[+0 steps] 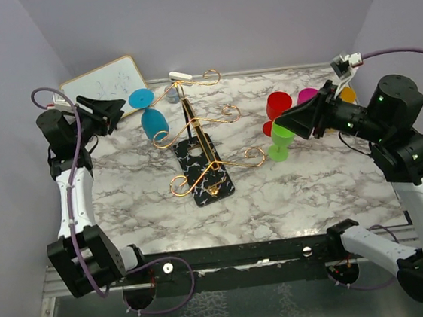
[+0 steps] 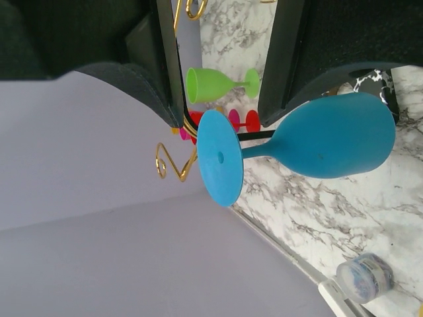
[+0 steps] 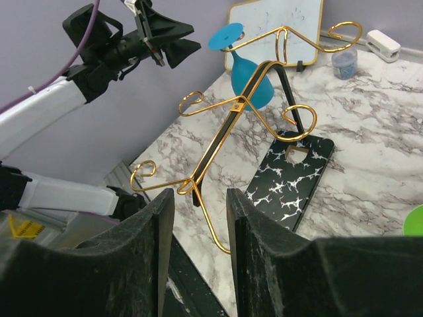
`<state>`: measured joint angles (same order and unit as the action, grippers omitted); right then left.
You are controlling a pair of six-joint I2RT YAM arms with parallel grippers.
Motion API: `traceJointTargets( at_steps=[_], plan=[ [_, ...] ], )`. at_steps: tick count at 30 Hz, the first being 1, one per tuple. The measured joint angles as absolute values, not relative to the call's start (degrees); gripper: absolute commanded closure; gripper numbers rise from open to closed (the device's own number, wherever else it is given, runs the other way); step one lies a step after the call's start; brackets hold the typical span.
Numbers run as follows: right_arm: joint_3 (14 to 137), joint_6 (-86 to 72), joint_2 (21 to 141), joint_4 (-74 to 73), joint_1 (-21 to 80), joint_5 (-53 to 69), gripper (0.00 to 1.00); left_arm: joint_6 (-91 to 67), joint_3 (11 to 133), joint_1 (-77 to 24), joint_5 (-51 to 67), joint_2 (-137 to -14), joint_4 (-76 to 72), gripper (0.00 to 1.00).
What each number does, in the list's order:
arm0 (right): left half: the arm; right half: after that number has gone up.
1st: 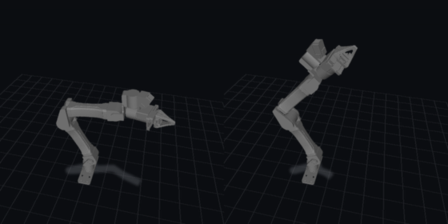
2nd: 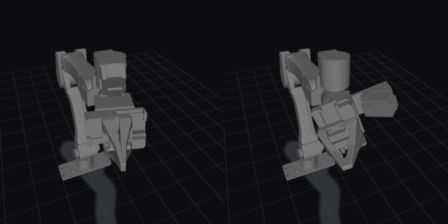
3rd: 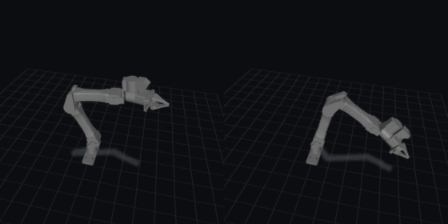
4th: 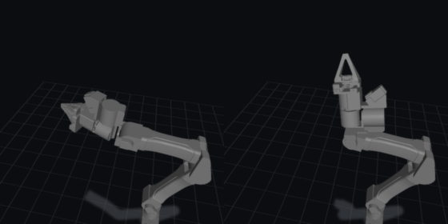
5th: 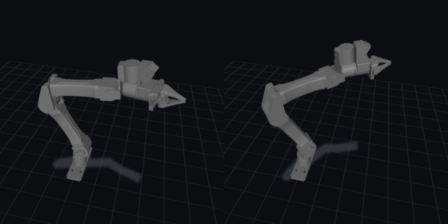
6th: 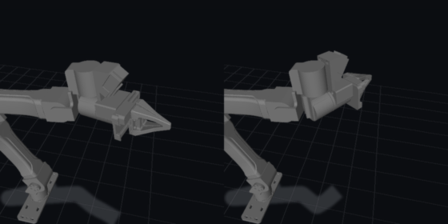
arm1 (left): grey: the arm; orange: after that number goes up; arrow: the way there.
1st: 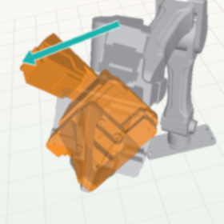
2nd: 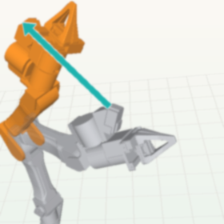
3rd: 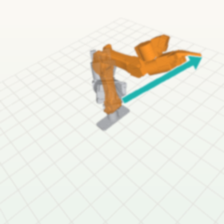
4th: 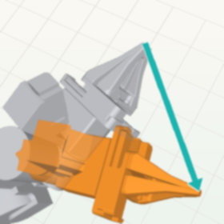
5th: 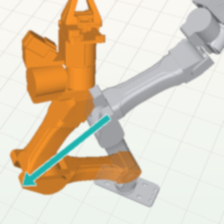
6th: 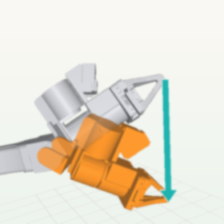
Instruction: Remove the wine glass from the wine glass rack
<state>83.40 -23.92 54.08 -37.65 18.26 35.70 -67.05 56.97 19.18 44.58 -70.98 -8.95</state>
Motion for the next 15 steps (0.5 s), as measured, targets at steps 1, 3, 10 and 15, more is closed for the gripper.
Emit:
traceJointTargets(
  at_steps=[1, 3, 10, 15],
  plan=[
    [83.29, -23.94, 53.95, -37.65, 18.26, 35.7, 0.63, -66.59, 57.78, 18.59, 44.6, -71.85, -8.43, 0.5],
    [83.29, -23.92, 53.58, -37.6, 18.26, 35.68, 0.64, -65.78, 59.11, 17.76, 44.62, -73.56, -8.01, 0.51],
    [83.29, -23.9, 52.05, -37.45, 18.26, 35.68, 0.64, -64.12, 61.19, 16.21, 44.62, -78.39, -6.76, 0.51],
    [83.26, -23.9, 51.81, -37.45, 18.26, 35.66, 0.64, -64.45, 61.28, 15.31, 44.62, -80.27, -7.18, 0.52]
  ],
)
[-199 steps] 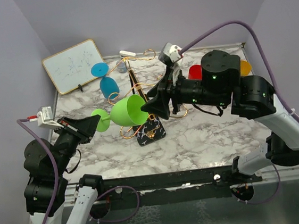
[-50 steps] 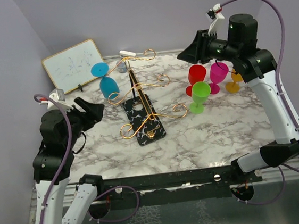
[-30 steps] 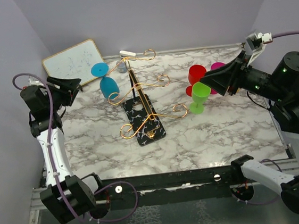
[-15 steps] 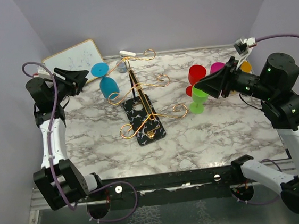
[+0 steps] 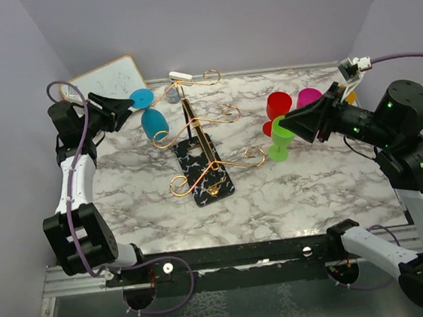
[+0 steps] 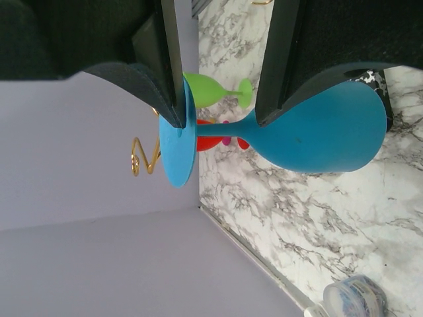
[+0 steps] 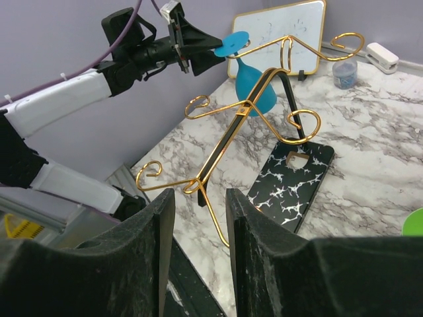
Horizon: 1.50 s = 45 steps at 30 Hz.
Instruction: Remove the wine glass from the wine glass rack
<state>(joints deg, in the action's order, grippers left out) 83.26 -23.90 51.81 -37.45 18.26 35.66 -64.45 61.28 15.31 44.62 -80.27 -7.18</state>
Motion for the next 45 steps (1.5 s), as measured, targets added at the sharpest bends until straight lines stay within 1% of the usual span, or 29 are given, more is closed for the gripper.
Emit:
traceJointTargets(
  at_steps=[7, 9, 12, 15, 16, 17, 18, 22, 34, 45],
  plan=[
    [82.56, -23.9, 51.42, -37.41, 18.26, 35.64, 0.64, -66.39, 61.28, 14.5, 44.66, -81.41, -10.0, 0.53],
    [82.32, -23.9, 51.31, -37.41, 18.26, 35.64, 0.64, -67.16, 61.28, 14.41, 44.66, -81.67, -11.16, 0.57],
    [81.97, -23.9, 51.24, -37.3, 18.26, 35.62, 0.64, -67.92, 61.28, 14.11, 44.75, -82.13, -12.36, 0.64],
    [81.6, -23.9, 51.24, -37.28, 18.26, 35.62, 0.64, -68.77, 61.28, 13.8, 44.93, -82.63, -13.5, 0.75],
    [81.54, -23.9, 51.24, -37.28, 18.26, 35.62, 0.64, -69.19, 61.28, 13.74, 45.15, -82.83, -14.04, 0.8],
    [81.47, -23.9, 51.24, -37.28, 18.26, 35.62, 0.64, -69.71, 61.28, 13.65, 45.36, -83.0, -14.68, 0.83],
    [81.45, -23.9, 51.24, -37.28, 18.26, 35.62, 0.64, -70.26, 61.28, 13.54, 45.65, -83.2, -15.38, 0.88],
    [81.45, -23.9, 51.13, -37.26, 18.26, 35.51, 0.65, -72.38, 61.28, 13.37, 46.39, -83.79, -18.17, 1.0],
    [81.45, -23.9, 50.39, -37.26, 18.26, 35.2, 0.65, -75.2, 60.38, 13.37, 47.07, -82.54, -19.79, 1.0],
    [80.68, -24.05, 49.87, -36.75, 18.26, 35.03, 0.65, -72.93, 60.53, 11.81, 46.96, -78.3, -13.85, 1.0]
  ],
)
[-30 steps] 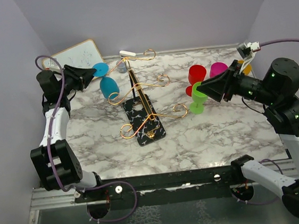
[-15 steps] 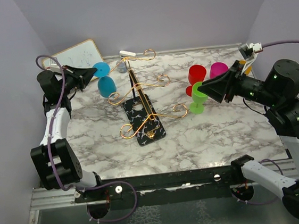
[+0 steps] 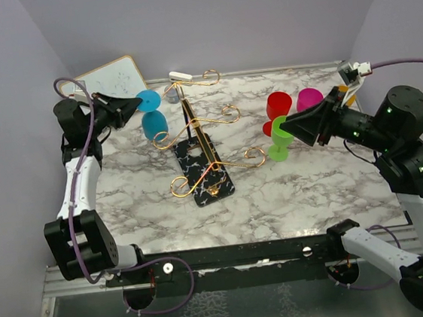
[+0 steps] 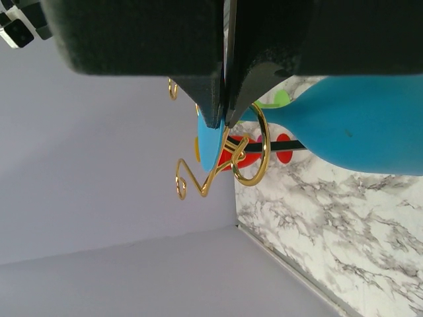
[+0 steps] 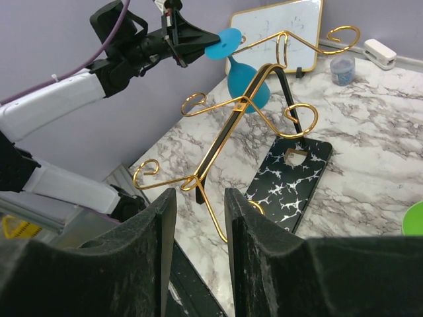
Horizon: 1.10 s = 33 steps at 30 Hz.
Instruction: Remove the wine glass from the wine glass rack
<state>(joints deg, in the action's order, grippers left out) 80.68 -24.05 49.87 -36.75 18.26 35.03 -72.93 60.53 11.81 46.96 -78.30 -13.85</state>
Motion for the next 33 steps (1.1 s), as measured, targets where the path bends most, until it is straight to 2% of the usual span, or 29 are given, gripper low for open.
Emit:
traceJointTargets(
  at_steps=[17, 25, 29, 33],
  plan=[
    [79.15, -24.45, 48.66, -35.94, 18.26, 35.03, 0.65, -71.0, 71.53, 6.22, 44.18, -87.35, -10.72, 1.0],
    [78.56, -24.82, 48.69, -35.86, 18.26, 35.05, 0.65, -71.9, 86.67, 6.17, 42.09, -97.54, -11.73, 1.0],
    [78.26, -24.82, 48.82, -35.33, 18.26, 35.9, 0.64, -73.08, 93.58, 5.93, 42.0, -99.96, -15.29, 1.0],
    [78.22, -25.23, 49.6, -32.82, 18.26, 39.75, 0.65, -74.04, 91.55, 3.33, 42.63, -96.4, -22.13, 1.0]
  ],
)
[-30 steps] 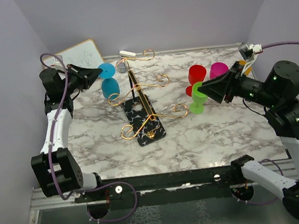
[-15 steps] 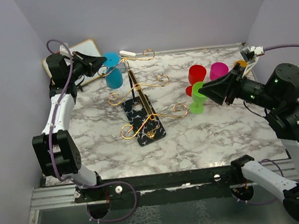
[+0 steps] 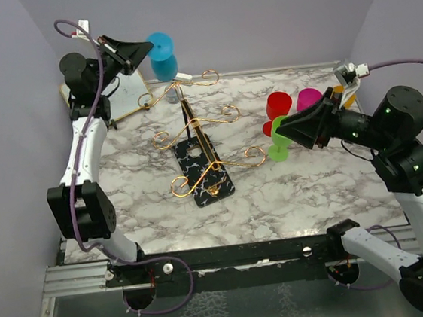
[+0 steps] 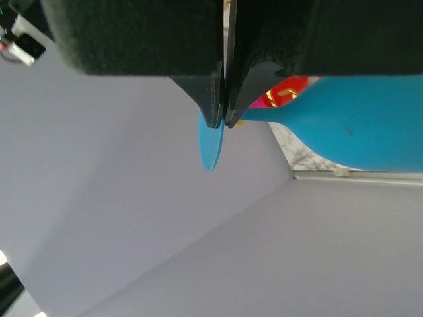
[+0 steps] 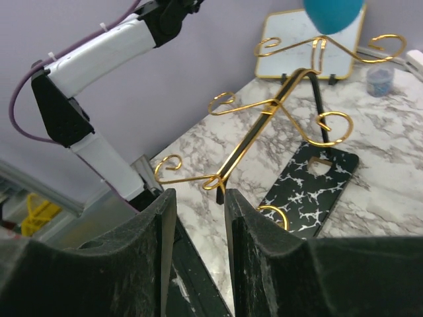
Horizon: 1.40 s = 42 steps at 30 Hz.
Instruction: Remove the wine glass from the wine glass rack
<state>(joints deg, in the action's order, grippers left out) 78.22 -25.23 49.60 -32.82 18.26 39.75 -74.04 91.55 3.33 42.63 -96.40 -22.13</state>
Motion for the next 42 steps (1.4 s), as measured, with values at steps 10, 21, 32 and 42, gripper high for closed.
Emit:
traceJointTargets(
  at_steps=[10, 21, 32, 42],
  plan=[
    [81.32, -27.49, 56.01, -26.61, 18.28, 50.68, 0.63, -61.67, 80.71, -19.68, 44.47, -73.76, -21.43, 1.0],
    [83.22, -32.97, 57.32, -19.14, 18.26, 56.42, 0.62, -52.95, 78.17, -30.79, 42.0, -65.3, -18.02, 1.0],
    [83.09, -36.12, 56.31, -15.27, 18.26, 58.87, 0.62, -46.06, 76.05, -43.44, 34.68, -69.06, -12.14, 1.0],
    [85.08, -30.3, 55.55, -24.47, 18.26, 53.93, 0.62, -43.07, 76.05, -45.89, 31.07, -69.21, -10.61, 1.0]
  ],
)
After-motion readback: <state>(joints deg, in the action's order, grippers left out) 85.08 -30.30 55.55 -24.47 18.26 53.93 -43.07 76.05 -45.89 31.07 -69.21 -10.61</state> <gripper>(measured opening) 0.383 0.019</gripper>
